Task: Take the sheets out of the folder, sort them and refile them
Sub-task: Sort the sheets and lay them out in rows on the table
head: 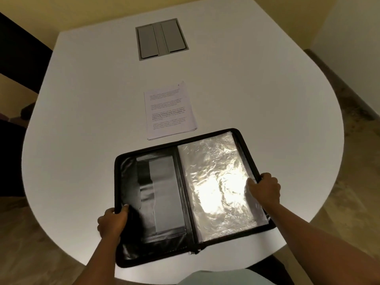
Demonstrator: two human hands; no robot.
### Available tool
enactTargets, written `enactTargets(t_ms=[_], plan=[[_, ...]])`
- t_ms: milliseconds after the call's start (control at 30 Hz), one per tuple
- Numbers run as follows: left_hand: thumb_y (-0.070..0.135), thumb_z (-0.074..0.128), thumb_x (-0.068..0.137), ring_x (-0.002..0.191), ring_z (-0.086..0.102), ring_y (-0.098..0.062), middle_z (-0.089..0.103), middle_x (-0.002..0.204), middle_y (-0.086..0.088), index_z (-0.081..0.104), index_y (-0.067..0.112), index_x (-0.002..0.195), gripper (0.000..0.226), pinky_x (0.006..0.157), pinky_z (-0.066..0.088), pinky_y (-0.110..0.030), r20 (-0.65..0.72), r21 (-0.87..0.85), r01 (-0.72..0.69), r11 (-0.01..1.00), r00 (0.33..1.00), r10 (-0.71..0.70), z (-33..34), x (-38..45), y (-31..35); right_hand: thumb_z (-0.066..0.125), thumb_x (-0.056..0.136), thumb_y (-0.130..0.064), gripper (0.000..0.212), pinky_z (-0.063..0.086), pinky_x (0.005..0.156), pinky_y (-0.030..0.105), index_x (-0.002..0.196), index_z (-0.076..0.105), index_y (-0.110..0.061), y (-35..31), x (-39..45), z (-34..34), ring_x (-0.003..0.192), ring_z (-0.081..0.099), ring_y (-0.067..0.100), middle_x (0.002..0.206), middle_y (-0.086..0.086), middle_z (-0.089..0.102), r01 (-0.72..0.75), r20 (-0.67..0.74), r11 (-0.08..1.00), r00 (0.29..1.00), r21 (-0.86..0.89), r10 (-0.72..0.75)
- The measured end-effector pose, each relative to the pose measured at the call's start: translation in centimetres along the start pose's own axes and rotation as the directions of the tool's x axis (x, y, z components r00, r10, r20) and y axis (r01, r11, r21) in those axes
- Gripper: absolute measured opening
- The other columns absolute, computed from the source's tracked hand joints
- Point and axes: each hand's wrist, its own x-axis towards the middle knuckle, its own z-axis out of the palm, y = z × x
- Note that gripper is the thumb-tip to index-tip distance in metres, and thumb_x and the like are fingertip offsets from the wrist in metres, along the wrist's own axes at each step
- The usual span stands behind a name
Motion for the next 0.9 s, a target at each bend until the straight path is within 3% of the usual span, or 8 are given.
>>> enactTargets(t_ms=[67, 167, 400, 533, 600, 733, 900], plan=[[0.044, 0.067, 0.083, 0.104, 0.058, -0.04, 0.058, 0.121, -0.019, 0.057, 0.012, 0.121, 0.051, 0.085, 0.05, -0.043, -0.012, -0.051, -0.042, 0.998, 0.999, 0.042, 0.0, -1.3, -0.1, 0.063, 0.087, -0.039, 0.046, 0.048, 0.087, 0.046, 0.115, 0.055, -0.002, 0.7, 0.4, -0.6, 0.107, 0.052, 0.041, 0.111, 0.022, 0.056, 0.004, -0.045, 1.0, 0.999, 0.005, -0.004], [0.033, 0.068, 0.085, 0.091, 0.057, -0.034, 0.06, 0.113, -0.018, 0.056, 0.007, 0.112, 0.039, 0.073, 0.044, -0.036, -0.039, -0.041, -0.078, 0.996, 0.996, 0.076, 1.5, -4.3, 1.1, 0.062, 0.087, -0.039, 0.047, 0.048, 0.087, 0.048, 0.115, 0.056, -0.002, 2.4, 2.0, -2.5, 0.106, 0.052, 0.042, 0.111, 0.023, 0.056, -0.007, -0.069, 1.0, 0.998, -0.027, 0.005], [0.027, 0.071, 0.081, 0.074, 0.053, -0.021, 0.058, 0.098, -0.006, 0.053, 0.012, 0.1, 0.03, 0.063, 0.039, -0.031, -0.028, -0.072, -0.166, 0.983, 0.986, 0.165, 7.1, -11.4, 5.5, 0.061, 0.087, -0.044, 0.055, 0.045, 0.092, 0.048, 0.122, 0.056, -0.001, 6.4, 7.7, -8.2, 0.112, 0.047, 0.042, 0.119, 0.024, 0.051, -0.054, -0.092, 0.995, 0.995, -0.088, 0.046], [0.031, 0.073, 0.079, 0.078, 0.058, -0.023, 0.059, 0.099, -0.006, 0.053, 0.016, 0.097, 0.031, 0.067, 0.044, -0.032, 0.026, -0.064, -0.218, 0.974, 0.975, 0.22, 10.6, -13.8, 8.8, 0.064, 0.084, -0.048, 0.062, 0.045, 0.097, 0.048, 0.128, 0.054, -0.004, 8.7, 12.4, -11.6, 0.116, 0.048, 0.043, 0.126, 0.024, 0.049, -0.081, -0.077, 0.995, 0.994, -0.053, 0.077], [0.034, 0.073, 0.078, 0.079, 0.061, -0.023, 0.064, 0.098, -0.008, 0.058, 0.016, 0.099, 0.032, 0.069, 0.048, -0.033, 0.049, -0.062, -0.241, 0.968, 0.968, 0.244, 12.2, -14.5, 10.4, 0.064, 0.083, -0.047, 0.063, 0.048, 0.092, 0.044, 0.129, 0.053, -0.005, 9.7, 14.7, -13.2, 0.114, 0.051, 0.042, 0.124, 0.023, 0.052, -0.074, -0.064, 0.997, 0.995, -0.011, 0.074], [0.028, 0.073, 0.082, 0.075, 0.057, -0.018, 0.064, 0.093, -0.006, 0.062, 0.007, 0.112, 0.038, 0.066, 0.042, -0.027, 0.098, -0.096, -0.277, 0.956, 0.953, 0.286, 14.6, -16.1, 14.7, 0.068, 0.084, -0.04, 0.049, 0.042, 0.076, 0.032, 0.117, 0.061, -0.004, 10.6, 18.6, -16.2, 0.102, 0.06, 0.038, 0.11, 0.021, 0.063, -0.061, -0.072, 0.994, 0.995, 0.089, 0.067], [0.028, 0.072, 0.082, 0.078, 0.065, -0.021, 0.069, 0.095, -0.007, 0.062, 0.007, 0.121, 0.045, 0.064, 0.046, -0.025, 0.16, -0.1, -0.301, 0.948, 0.936, 0.314, 17.5, -16.6, 19.1, 0.072, 0.084, -0.035, 0.044, 0.049, 0.084, 0.038, 0.114, 0.064, -0.004, 11.1, 22.3, -18.7, 0.102, 0.062, 0.036, 0.108, 0.019, 0.066, -0.086, -0.061, 0.975, 0.993, 0.205, 0.1]])
